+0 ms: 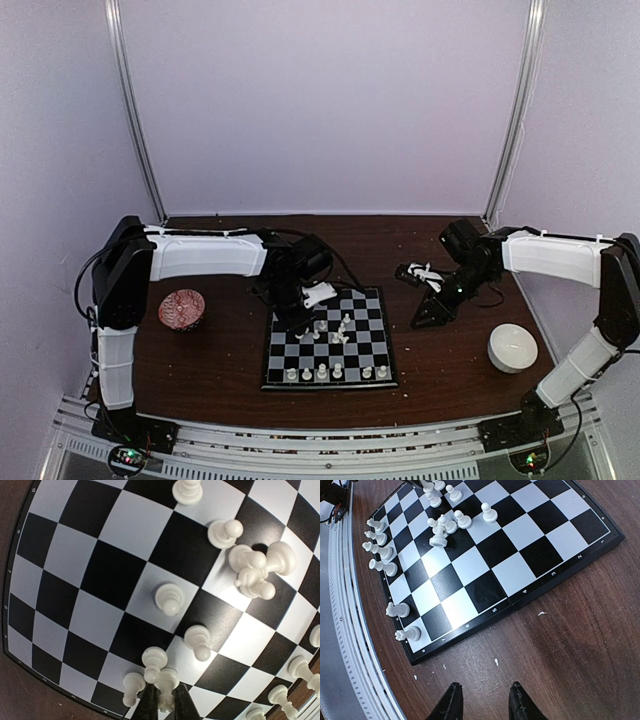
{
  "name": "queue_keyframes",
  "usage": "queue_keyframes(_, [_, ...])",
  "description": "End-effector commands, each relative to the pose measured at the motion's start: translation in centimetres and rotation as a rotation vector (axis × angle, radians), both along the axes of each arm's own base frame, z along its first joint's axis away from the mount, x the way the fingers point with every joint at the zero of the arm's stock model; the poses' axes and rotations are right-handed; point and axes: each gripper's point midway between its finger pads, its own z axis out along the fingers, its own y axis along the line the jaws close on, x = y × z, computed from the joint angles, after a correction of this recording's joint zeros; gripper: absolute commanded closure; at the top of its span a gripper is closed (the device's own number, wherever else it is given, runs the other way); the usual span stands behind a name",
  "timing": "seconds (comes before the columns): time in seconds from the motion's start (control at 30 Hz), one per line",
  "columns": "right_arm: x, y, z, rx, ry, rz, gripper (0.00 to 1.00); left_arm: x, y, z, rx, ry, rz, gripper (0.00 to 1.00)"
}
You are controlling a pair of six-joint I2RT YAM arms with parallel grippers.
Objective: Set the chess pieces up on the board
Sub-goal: Pick up the rook from the chessboard, then place the rook at a1.
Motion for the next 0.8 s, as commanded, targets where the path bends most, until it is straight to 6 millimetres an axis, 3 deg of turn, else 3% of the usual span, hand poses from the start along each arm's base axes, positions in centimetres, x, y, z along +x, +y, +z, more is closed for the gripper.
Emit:
queue_keyframes(0.0, [0.3,0.4,0.6,0.016,-0.009,0.018,0.67,-0.3,-0.8,1.9,-0.058,0.003,-0.012,0.93])
queue_keyframes(0.17, [0.3,0.4,0.6,0.017,-0.009,0.017,0.68,-1.1,-0.4,5.7,-0.115,-0.016,0.009,0.95])
queue_keyframes(0.33, [0.3,0.5,0.6,0.019,-0.007,0.018,0.68,-2.5,1.3,7.7,-0.136,-0.022,0.042,0.96])
queue_keyframes(0.63, [0.4,0.4,0.6,0.018,-0.009,0.017,0.68,-8.5,4.3,5.7,-0.082,0.065,-0.015,0.96])
queue_keyframes(0.77, [0.3,0.5,0.5,0.017,-0.002,0.017,0.68,-9.5,4.6,4.7,-0.062,0.078,-0.036,0.96])
